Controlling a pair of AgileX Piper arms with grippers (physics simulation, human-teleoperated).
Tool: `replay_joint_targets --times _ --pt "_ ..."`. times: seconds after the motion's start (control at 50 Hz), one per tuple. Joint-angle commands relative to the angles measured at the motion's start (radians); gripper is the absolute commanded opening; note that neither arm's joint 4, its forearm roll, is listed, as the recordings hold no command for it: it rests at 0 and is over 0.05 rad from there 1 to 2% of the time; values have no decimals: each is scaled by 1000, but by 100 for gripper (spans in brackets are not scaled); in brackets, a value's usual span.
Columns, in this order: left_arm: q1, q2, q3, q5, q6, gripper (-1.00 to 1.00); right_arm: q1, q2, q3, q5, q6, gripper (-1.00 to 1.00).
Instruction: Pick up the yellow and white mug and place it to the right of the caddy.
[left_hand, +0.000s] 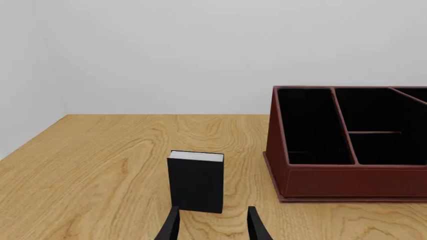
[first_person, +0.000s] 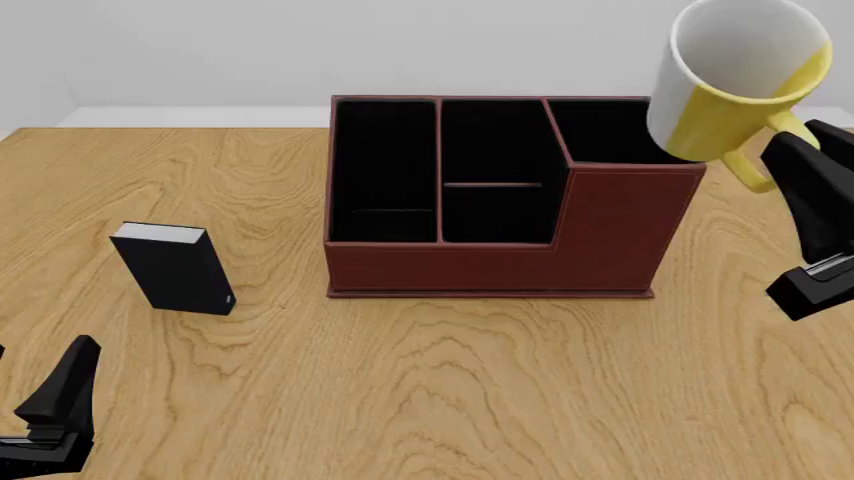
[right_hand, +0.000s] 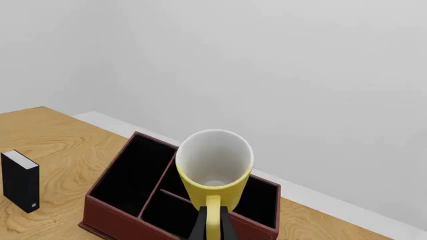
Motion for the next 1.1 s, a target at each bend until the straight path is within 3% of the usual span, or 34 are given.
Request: replay_joint_targets --times 0.02,0.84,1.1 --pt "0 0 0 0 0 100 -33 -22 -19 25 20 -100" --pt "0 0 0 0 0 100 -135 4 -34 11 39 -100" --pt "0 0 0 0 0 100 -183 47 -51 -17 71 -100"
